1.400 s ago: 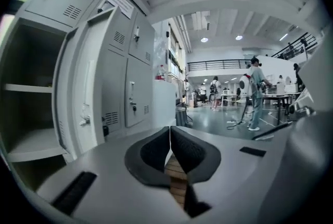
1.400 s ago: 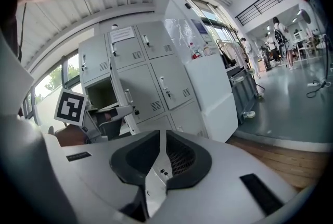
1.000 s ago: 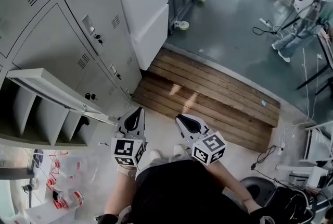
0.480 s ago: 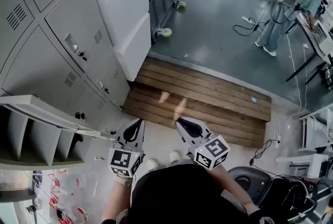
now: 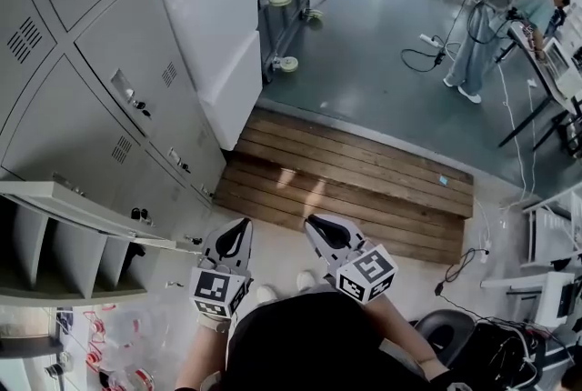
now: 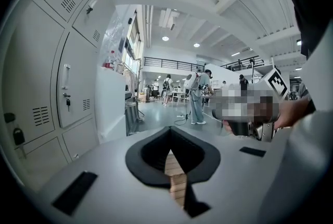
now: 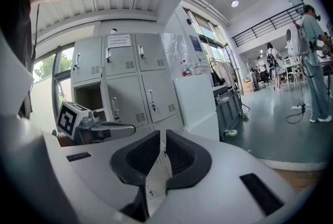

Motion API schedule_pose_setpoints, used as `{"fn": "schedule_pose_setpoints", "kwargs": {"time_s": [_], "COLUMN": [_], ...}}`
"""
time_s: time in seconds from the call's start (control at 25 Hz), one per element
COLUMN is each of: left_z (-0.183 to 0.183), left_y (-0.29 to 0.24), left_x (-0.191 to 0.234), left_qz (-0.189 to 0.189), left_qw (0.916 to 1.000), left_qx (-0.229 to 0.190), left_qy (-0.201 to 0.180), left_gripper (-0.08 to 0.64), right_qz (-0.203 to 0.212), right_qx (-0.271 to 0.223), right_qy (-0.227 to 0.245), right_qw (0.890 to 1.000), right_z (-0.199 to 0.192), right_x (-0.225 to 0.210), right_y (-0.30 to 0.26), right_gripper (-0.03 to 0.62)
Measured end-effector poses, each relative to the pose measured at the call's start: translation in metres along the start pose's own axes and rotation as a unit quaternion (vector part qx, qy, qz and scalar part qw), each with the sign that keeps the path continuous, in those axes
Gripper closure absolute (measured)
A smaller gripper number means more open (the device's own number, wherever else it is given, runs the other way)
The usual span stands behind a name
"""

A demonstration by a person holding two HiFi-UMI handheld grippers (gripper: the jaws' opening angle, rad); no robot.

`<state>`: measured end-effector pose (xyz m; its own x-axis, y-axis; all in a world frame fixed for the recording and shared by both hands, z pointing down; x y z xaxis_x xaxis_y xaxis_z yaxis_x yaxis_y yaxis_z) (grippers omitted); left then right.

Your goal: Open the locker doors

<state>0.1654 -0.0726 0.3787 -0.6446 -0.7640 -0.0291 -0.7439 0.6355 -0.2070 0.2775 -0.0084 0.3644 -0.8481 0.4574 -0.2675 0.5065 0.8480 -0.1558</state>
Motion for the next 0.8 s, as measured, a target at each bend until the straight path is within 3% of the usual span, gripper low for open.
{"fn": "schedule_pose_setpoints", "kwargs": {"time_s": [0.8], "left_z": [-0.016], "left_y": [0.004], "left_x": [0.023], "left_qz": [0.035], "left_qw": [0.9991], "left_qx": [0.022], "left_qy": [-0.011], "left_gripper": [0.541], "right_qz": [0.0], "right_qx": [-0.009], "right_qy": [-0.026], "right_qw": [1.0], "right_z": [-0.01], "right_x": [-0.005], "right_y": [-0.012], "right_gripper": [0.531]}}
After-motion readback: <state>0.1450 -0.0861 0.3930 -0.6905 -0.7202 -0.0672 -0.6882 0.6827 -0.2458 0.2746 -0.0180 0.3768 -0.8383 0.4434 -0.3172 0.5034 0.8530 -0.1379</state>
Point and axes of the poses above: the fingertips, and each gripper's own axes: y backward along the fingers, x to its left, z out of its top, the point moved 1 cm from there along y, backward along the fingers, and after that the axes turned 14 degrees about z, right-handed, at the moved point
